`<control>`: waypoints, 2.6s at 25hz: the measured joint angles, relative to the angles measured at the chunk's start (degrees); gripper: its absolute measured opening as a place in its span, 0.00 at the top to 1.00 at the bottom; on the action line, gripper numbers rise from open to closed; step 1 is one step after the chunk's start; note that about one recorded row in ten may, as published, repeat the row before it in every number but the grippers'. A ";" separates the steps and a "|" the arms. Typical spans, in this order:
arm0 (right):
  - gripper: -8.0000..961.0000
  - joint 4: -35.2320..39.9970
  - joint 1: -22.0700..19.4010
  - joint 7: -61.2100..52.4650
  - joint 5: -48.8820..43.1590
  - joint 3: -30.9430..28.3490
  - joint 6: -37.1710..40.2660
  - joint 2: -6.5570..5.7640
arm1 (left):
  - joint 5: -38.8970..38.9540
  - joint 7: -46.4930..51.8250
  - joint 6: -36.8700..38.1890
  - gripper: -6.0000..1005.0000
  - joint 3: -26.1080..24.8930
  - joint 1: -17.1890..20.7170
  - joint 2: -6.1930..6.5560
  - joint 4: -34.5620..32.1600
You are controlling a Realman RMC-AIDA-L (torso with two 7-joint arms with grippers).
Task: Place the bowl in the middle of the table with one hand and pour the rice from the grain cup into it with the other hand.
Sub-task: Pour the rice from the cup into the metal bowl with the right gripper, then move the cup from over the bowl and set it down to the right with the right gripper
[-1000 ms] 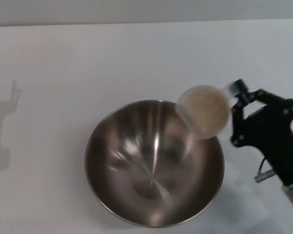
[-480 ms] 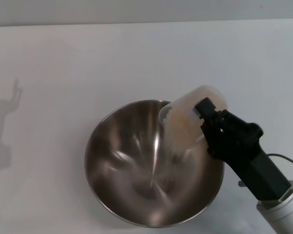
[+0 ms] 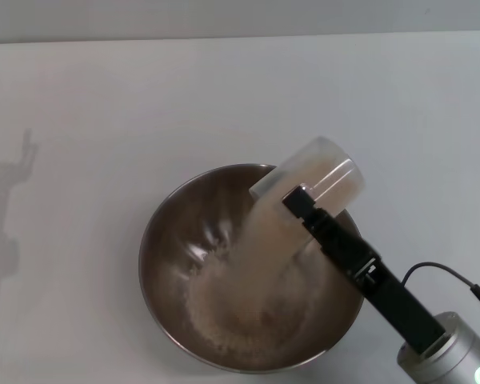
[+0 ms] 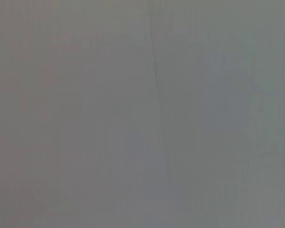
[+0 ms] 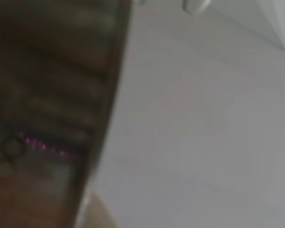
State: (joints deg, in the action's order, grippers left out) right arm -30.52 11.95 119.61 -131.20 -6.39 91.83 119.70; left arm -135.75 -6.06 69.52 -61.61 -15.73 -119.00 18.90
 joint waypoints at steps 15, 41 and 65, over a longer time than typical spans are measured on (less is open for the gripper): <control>0.98 -2.48 0.78 20.93 -0.59 1.95 -5.11 0.08 | 0.00 0.00 0.17 0.18 0.00 0.33 0.00 0.17; 0.98 -8.10 0.10 -18.98 1.79 1.85 3.26 0.10 | 0.03 0.00 0.36 0.18 0.00 0.39 0.01 -0.01; 0.98 10.12 0.44 -114.70 23.83 -4.13 17.41 -0.19 | -0.29 0.08 0.01 0.18 0.28 0.24 -0.04 0.02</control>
State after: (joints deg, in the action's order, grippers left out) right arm -20.41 12.39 4.91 -107.37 -10.52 109.25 119.51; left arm -136.04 -5.98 69.53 -61.33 -15.49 -119.05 18.92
